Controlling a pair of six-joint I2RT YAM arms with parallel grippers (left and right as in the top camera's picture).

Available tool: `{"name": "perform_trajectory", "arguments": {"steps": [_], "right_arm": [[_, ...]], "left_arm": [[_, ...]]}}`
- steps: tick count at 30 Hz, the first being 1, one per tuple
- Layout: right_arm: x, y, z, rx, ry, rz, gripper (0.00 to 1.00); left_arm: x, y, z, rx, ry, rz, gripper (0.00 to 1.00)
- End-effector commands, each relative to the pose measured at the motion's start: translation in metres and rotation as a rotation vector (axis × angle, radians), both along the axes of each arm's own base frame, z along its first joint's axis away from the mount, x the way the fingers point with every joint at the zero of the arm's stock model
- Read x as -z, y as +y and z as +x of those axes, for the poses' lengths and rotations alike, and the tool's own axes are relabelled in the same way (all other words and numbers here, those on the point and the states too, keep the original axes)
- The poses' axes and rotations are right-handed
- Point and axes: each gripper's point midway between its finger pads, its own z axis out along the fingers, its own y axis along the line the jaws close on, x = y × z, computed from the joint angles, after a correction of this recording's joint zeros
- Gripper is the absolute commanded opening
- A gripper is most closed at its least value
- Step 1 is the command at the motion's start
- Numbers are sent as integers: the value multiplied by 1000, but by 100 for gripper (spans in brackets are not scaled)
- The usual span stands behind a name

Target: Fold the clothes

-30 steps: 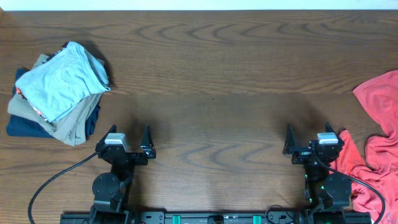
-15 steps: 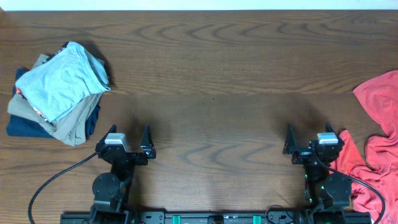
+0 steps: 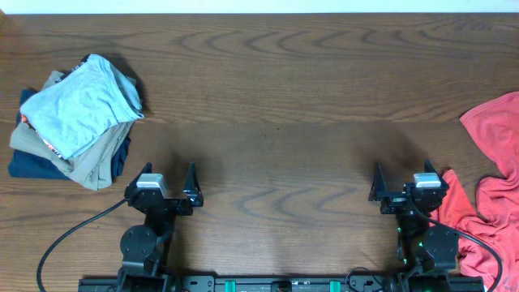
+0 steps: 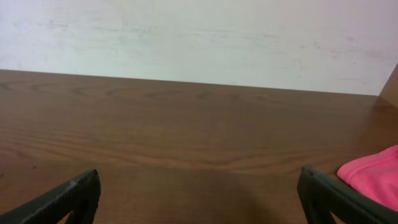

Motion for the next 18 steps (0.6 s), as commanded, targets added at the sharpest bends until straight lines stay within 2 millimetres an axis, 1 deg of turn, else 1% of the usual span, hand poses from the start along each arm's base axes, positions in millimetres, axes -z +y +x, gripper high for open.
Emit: {"name": "perform_trajectory", "arguments": {"steps": [1, 3, 4, 11, 16, 18], "right_arm": [[1, 3, 0, -13, 2, -12, 99], [1, 3, 0, -13, 2, -12, 98], [1, 3, 0, -13, 2, -12, 99], [1, 5, 0, -27, 4, -8, 99], [5, 7, 0, -29, 24, 95, 99], [7, 7, 1, -29, 37, 110, 99]], "left_arm": [[16, 4, -1, -18, 50, 26, 98], [16, 4, -1, -18, 50, 26, 98], [16, 4, -1, -18, 50, 26, 98], [14, 4, -1, -18, 44, 21, 98], [18, 2, -1, -19, 74, -69, 98], [20, 2, -1, -24, 99, -93, 98]]}}
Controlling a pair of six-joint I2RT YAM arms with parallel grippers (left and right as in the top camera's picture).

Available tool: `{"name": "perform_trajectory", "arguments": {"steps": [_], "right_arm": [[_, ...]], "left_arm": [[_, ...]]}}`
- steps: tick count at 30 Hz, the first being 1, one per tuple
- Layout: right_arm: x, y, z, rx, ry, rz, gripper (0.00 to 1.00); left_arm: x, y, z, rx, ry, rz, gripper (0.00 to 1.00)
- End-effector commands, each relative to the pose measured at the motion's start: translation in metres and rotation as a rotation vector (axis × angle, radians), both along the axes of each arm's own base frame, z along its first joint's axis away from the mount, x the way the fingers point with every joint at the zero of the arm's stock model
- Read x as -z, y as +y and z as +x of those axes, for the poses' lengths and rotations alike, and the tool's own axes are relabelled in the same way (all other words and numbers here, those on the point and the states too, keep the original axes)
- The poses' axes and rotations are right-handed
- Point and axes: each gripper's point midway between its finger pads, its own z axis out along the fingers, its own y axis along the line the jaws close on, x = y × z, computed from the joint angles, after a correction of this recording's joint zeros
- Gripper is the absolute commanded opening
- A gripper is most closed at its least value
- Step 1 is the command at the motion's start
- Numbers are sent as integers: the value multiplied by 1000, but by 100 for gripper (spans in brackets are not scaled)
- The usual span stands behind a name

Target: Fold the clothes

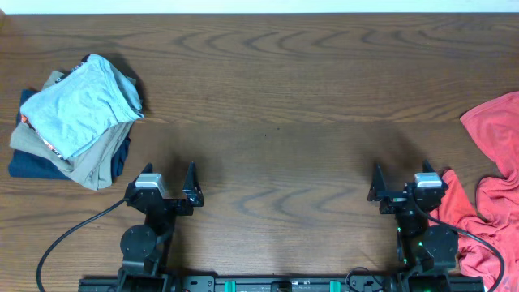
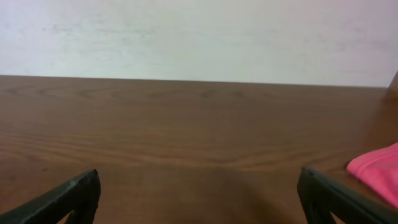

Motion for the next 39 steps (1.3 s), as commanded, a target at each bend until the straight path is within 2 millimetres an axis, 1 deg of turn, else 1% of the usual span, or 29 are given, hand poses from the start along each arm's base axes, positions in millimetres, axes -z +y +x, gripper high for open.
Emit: {"name": "perform_trajectory", "arguments": {"steps": [1, 4, 8, 12, 15, 17, 21, 24, 26, 28, 29, 30, 31, 33, 35, 39], "right_arm": [[5, 6, 0, -24, 30, 59, 99], [9, 6, -2, -22, 90, 56, 99], [10, 5, -5, -19, 196, 52, 99], [4, 5, -7, -8, 309, 63, 99], [4, -1, -6, 50, 424, 112, 99], [6, -5, -6, 89, 514, 139, 99], [13, -6, -3, 110, 676, 126, 99], [22, -5, 4, 113, 771, 113, 99], [29, -4, 9, 113, 804, 110, 99], [44, -11, 8, 155, 863, 86, 99], [52, -19, 5, 203, 898, 77, 96], [60, -30, 0, 279, 933, 77, 91], [70, -46, -10, 402, 980, 86, 90], [82, -65, -21, 542, 1038, 97, 93], [96, -74, -26, 591, 1102, 98, 95], [119, -84, -33, 642, 1196, 103, 95]], "left_arm": [[18, 2, -2, -17, 95, -50, 98], [17, -6, -3, 27, 138, -52, 98], [8, -15, -4, 77, 220, -55, 98], [-1, -19, -4, 93, 331, -51, 98], [-8, -20, -3, 94, 435, -45, 98], [-12, -21, -4, 98, 510, -42, 98], [-18, -30, -9, 138, 668, -53, 98], [-17, -36, -13, 170, 770, -68, 98], [-12, -36, -14, 167, 821, -67, 97], [-5, -36, -14, 164, 854, -65, 98], [-3, -36, -14, 163, 866, -65, 98], [0, -36, -13, 162, 876, -65, 98], [2, -36, -13, 161, 888, -65, 98], [5, -37, -13, 160, 903, -64, 98], [7, -37, -12, 160, 912, -64, 98], [9, -37, -12, 159, 921, -63, 98]]}}
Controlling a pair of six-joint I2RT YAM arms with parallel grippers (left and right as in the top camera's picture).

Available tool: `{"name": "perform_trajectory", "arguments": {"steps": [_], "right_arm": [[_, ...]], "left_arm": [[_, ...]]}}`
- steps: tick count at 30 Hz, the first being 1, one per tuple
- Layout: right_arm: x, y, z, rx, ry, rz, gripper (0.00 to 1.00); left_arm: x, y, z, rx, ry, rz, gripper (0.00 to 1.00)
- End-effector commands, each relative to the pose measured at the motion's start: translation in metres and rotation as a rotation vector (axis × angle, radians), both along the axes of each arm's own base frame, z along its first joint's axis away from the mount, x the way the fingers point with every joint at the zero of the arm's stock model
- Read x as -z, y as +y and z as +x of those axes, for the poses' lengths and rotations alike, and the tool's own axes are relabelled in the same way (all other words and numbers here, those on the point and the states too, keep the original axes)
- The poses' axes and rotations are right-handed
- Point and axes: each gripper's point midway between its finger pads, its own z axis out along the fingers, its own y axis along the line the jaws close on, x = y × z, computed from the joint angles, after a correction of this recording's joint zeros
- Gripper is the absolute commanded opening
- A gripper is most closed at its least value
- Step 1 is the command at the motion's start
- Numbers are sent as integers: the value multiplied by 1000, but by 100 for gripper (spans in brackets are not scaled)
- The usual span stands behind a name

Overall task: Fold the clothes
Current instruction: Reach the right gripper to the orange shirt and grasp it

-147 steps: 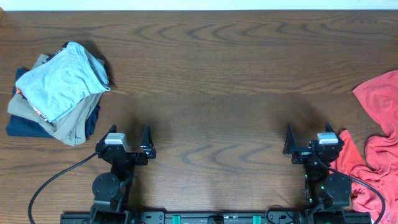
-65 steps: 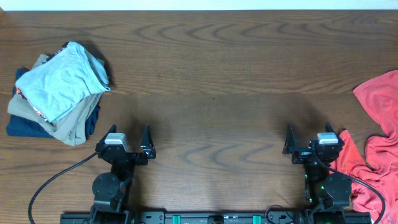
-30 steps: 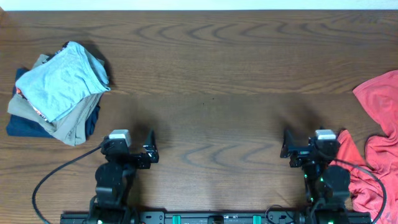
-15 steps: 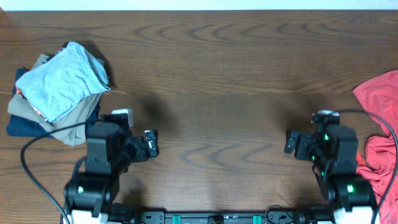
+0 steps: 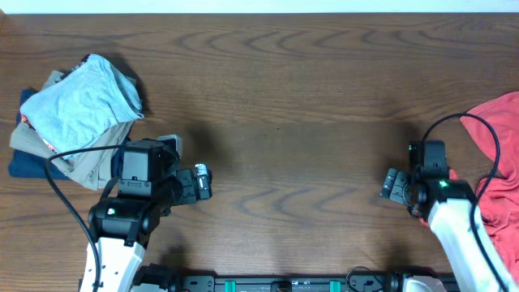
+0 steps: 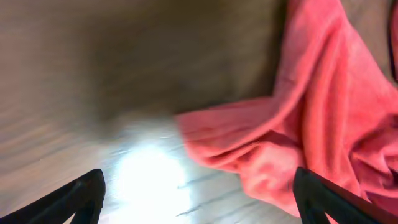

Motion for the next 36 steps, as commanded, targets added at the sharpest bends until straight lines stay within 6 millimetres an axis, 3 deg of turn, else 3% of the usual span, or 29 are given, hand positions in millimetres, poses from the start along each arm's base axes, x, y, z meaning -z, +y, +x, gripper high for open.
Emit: {"name": "perform_trajectory", "arguments": {"steps": [1, 5, 7, 8, 11, 15, 17, 18, 20, 22, 25, 29, 31, 33, 34, 35, 36], "right_arm": [[11, -20, -3, 105, 47, -46, 95], [30, -28, -2, 136, 97, -42, 91], [39, -30, -3, 144, 122, -40, 80], [43, -31, -4, 149, 136, -39, 71], [53, -32, -6, 156, 166, -32, 29], [62, -13, 2, 84, 161, 80, 1], [64, 14, 13, -45, 129, 222, 1], [62, 37, 21, -148, 97, 336, 1], [49, 86, 36, -358, 1, 566, 1], [31, 120, 50, -477, -101, 710, 1], [2, 157, 78, -589, -249, 825, 1], [-54, 215, 118, -745, -460, 918, 1], [-81, 250, 126, -865, -544, 928, 1], [-95, 276, 125, -946, -574, 915, 2], [-97, 285, 124, -963, -575, 902, 4], [-98, 292, 122, -975, -570, 888, 13], [-96, 297, 120, -977, -560, 867, 33]], "left_arm": [[-6, -2, 3, 2, -9, -13, 98], [-6, -2, 3, 2, -8, -13, 98], [-6, -2, 3, 2, -9, -13, 98], [-6, -2, 3, 2, -9, -13, 98], [-6, -2, 3, 2, -8, -13, 98], [-6, -2, 3, 2, -9, -13, 98], [-6, -2, 3, 2, -9, -13, 98], [-6, -2, 3, 2, -9, -12, 98], [-7, -2, 4, 1, -14, -12, 98], [-8, -2, 7, 0, -25, -13, 98], [-10, -2, 12, 1, -43, -15, 98], [-9, -3, 17, 1, -50, -16, 98], [-7, -3, 19, 1, -41, -15, 98], [-3, -3, 19, 0, -26, -13, 98], [-2, -3, 19, 1, -20, -12, 98], [1, -3, 19, 1, -11, -11, 97], [2, -3, 20, 0, -4, -10, 98]]}}
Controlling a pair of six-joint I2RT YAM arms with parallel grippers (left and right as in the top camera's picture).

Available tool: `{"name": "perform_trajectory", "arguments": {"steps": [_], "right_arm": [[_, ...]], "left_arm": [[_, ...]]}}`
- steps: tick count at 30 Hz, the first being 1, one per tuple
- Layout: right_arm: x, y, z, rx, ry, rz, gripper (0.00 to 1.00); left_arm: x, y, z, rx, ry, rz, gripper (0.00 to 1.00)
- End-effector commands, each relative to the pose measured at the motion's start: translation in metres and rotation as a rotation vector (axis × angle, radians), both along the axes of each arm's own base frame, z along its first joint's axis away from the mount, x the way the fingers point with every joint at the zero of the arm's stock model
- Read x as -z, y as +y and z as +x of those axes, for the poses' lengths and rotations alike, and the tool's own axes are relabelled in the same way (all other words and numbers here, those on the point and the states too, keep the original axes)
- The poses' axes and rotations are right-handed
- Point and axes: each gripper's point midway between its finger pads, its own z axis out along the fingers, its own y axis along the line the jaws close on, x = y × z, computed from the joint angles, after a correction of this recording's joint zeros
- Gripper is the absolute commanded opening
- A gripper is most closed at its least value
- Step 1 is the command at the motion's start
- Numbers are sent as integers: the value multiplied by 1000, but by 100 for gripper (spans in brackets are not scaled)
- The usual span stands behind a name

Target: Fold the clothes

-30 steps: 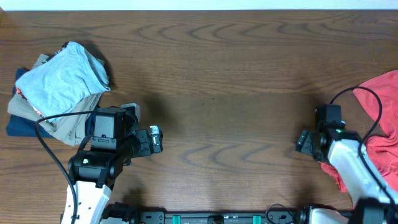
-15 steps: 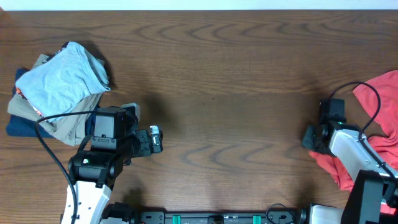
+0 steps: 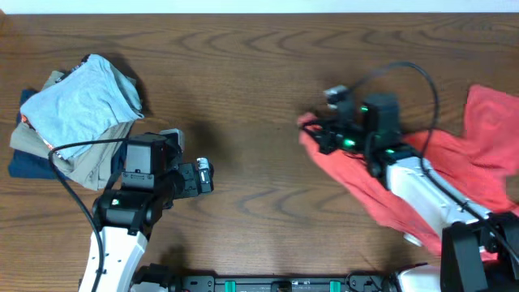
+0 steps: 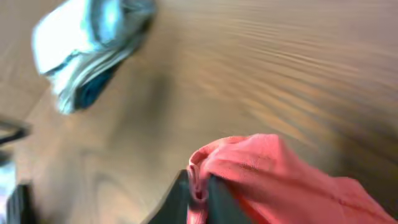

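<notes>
A red garment (image 3: 438, 162) stretches from the table's right side toward the middle. My right gripper (image 3: 312, 130) is shut on its leading edge near the table's centre; in the right wrist view the red garment (image 4: 273, 174) is pinched between the dark fingers (image 4: 180, 196) of the right gripper (image 4: 199, 193). My left gripper (image 3: 203, 177) hovers over bare wood at the left, near a stack of folded clothes (image 3: 77, 122); whether it is open I cannot tell.
The folded stack (image 4: 87, 56) has a light blue piece on top, over tan and navy ones. The wooden table (image 3: 259, 65) runs back to a white wall. Black cables trail from both arms.
My right gripper was open by the red garment at the right edge; now it is shut on the cloth and stands near the table's centre, with the garment stretched out behind it. The left arm barely moved.
Both arms first rested at the near edge, grippers open, the red garment bunched at the right. Then the left arm stood forward by the stack and the right gripper was over the garment. Now the right gripper holds the cloth near the middle.
</notes>
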Motion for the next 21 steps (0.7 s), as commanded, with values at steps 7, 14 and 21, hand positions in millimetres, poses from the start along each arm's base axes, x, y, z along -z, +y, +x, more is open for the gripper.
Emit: {"name": "perform_trajectory", "arguments": {"steps": [7, 14, 21], "right_arm": [[35, -31, -2, 206, 115, -238, 99], [30, -154, -15, 577, 213, -490, 99], [26, -216, -61, 692, 357, -567, 99]], "left_arm": [[6, -2, 9, 0, 30, -6, 98], [3, -3, 17, -128, 39, -83, 98], [12, -17, 23, -165, 81, -141, 98]]}}
